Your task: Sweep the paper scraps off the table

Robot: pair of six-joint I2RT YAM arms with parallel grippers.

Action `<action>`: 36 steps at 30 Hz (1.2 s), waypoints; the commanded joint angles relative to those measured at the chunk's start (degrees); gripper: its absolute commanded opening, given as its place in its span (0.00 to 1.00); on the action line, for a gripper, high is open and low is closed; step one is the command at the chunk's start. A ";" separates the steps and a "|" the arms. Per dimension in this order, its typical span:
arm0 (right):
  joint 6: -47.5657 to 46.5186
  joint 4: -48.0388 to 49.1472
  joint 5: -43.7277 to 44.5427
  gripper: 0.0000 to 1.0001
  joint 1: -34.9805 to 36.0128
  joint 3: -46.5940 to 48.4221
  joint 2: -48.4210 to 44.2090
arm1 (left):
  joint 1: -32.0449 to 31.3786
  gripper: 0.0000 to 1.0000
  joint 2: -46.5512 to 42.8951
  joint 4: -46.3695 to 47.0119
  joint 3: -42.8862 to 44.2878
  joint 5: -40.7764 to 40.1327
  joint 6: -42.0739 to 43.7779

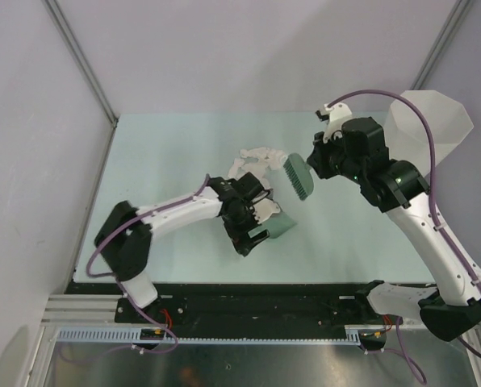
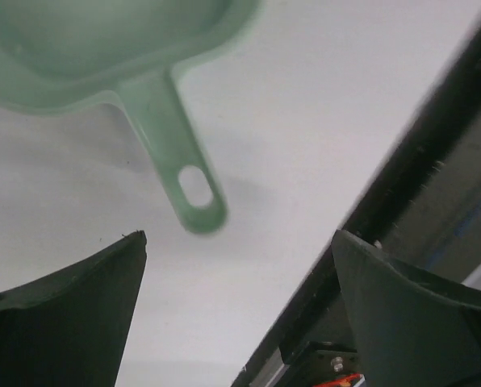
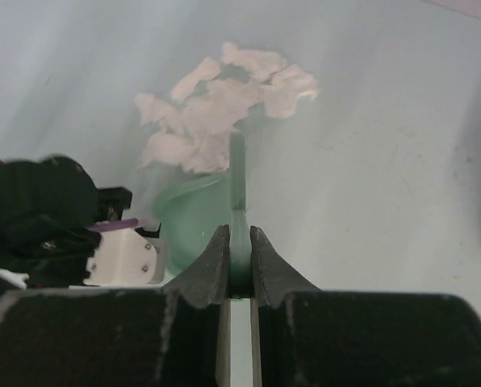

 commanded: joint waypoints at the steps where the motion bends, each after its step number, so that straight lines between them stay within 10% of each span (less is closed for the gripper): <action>1: -11.64 -3.03 -15.77 0.00 0.09 3.47 1.33 | -0.64 1.00 -16.79 -0.58 2.71 9.39 8.25; 6: -23.79 -9.71 -42.66 0.00 3.32 4.88 5.20 | 1.19 1.00 -29.46 -1.46 6.49 14.50 11.87; 21: -24.77 -3.39 -52.56 0.00 14.85 12.80 13.47 | 6.48 0.98 -32.90 -2.17 2.46 24.28 9.66; 23: -25.48 -3.48 -52.74 0.00 15.64 12.89 13.47 | 6.56 0.83 -32.20 -2.17 2.81 22.25 9.49; 27: -25.13 -3.83 -50.21 0.00 15.65 12.89 13.56 | 6.56 0.00 -31.23 -2.17 4.04 25.32 7.39; 29: -22.34 -1.82 -47.83 0.23 15.12 11.49 12.60 | 6.65 0.00 -31.84 -2.17 5.09 25.67 6.77; 32: -11.40 9.14 -47.10 0.90 9.52 3.88 8.03 | 8.31 0.00 -33.08 -1.56 6.85 26.28 5.19; 36: 8.69 42.12 -57.03 1.00 -3.84 -15.21 -1.55 | 17.87 0.00 -35.44 3.62 8.52 33.92 -1.83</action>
